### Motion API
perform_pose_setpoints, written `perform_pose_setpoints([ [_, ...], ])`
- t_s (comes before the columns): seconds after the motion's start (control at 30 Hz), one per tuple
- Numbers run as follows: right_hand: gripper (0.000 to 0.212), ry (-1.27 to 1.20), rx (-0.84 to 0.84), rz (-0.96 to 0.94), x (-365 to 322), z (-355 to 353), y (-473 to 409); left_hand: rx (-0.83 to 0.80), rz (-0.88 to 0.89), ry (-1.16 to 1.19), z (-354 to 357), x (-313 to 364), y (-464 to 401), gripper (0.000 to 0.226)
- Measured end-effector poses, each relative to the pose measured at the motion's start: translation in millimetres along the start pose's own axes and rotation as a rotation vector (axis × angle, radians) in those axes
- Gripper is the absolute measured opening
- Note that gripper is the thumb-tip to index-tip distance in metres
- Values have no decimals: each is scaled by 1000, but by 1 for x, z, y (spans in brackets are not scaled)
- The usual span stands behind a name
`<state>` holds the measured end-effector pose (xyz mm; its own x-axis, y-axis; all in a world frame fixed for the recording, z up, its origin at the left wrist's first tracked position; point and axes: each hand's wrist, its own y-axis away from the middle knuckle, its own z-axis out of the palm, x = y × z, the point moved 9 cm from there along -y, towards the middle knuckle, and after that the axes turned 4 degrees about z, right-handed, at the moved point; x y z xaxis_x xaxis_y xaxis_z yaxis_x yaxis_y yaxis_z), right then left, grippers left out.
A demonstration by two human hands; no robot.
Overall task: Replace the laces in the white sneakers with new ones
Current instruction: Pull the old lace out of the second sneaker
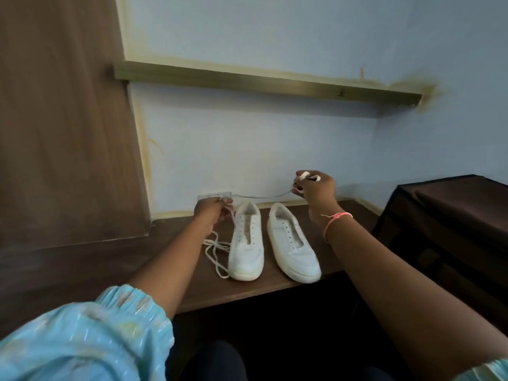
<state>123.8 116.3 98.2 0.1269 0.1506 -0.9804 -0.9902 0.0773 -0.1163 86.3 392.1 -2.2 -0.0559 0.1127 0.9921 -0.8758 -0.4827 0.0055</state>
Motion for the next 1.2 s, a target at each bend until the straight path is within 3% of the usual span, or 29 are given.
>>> perform_pose_setpoints([
  [0.17,23,238,-256,47,52,99,19,28,18,20,-36,17,-12,12],
  [0.3,35,385,-420,113,96,160,34,48,4,-10,-56,2,-33,19],
  [0.47,30,681,-589,57,135,186,37,-77,-18,-440,-62,-50,-50,42],
  [0.57,30,868,-533,-79,152,175,27,-200,-39,-667,-53,-87,-44,48],
  [0.7,28,1056,-520,-282,167,163,36,-415,148,-1130,-34,-126,-36,65],
  [0.73,28,1081,-538,-333,171,164,44,-422,222,-1206,-29,-130,-32,55],
  [0.8,30,1113,-567,-380,181,163,55,-292,322,-1161,-28,-127,-30,16],
  [0.83,29,1128,-568,-399,184,162,58,-166,313,-1061,-35,-124,-32,23],
  [0.9,27,1131,-562,-423,187,158,61,-90,327,-1066,-49,-121,-31,26],
  [1.07,31,1144,-562,-439,192,153,60,-78,257,-1124,-93,-113,-28,25],
  [1.2,37,1114,-536,-454,185,164,77,-11,228,-964,-127,-96,-15,22],
])
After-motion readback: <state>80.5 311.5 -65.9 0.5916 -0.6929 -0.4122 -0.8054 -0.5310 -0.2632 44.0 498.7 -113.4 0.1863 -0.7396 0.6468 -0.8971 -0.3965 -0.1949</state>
